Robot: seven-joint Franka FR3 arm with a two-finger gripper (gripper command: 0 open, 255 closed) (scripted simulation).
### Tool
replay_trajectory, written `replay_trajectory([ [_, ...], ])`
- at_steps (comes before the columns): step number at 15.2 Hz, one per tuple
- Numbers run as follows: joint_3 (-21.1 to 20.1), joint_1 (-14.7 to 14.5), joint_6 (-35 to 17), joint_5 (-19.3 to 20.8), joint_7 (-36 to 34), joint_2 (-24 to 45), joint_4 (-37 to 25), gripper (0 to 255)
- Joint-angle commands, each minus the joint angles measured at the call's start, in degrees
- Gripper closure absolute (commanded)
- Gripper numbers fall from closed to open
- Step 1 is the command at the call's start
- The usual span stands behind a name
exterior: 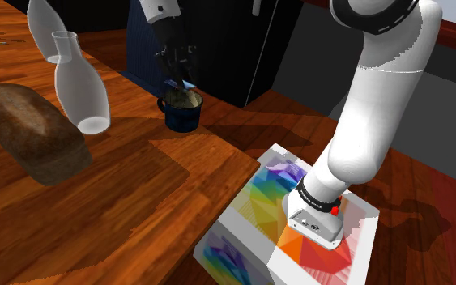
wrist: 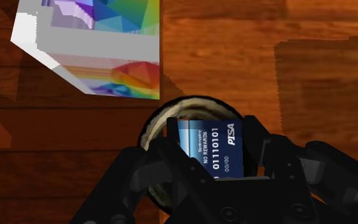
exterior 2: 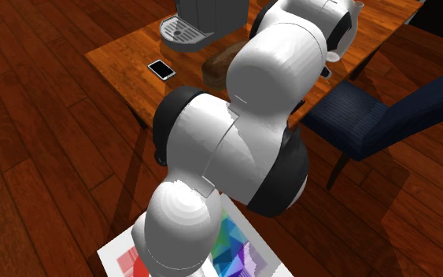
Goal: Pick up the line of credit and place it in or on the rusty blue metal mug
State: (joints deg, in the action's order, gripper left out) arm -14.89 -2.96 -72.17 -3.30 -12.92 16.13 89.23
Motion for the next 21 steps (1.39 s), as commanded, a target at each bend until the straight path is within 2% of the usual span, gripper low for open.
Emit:
replay_trajectory([
  [1,0.0,-0.04,-1.63,0.04,0.06,0.12,1.49,255],
  [7,0.08,-0.05,-5.71,0.28,0.36,0.77,4.94,255],
  [14,0.08,-0.05,-5.71,0.28,0.36,0.77,4.94,255],
  [15,0.08,-0.05,-5.71,0.28,0.36,0.78,4.94,0],
  [20,0.08,-0.05,-5.71,0.28,0.36,0.78,4.94,0],
  [21,0.1,-0.16,-3.61,0.48,0.15,1.88,1.75,0],
])
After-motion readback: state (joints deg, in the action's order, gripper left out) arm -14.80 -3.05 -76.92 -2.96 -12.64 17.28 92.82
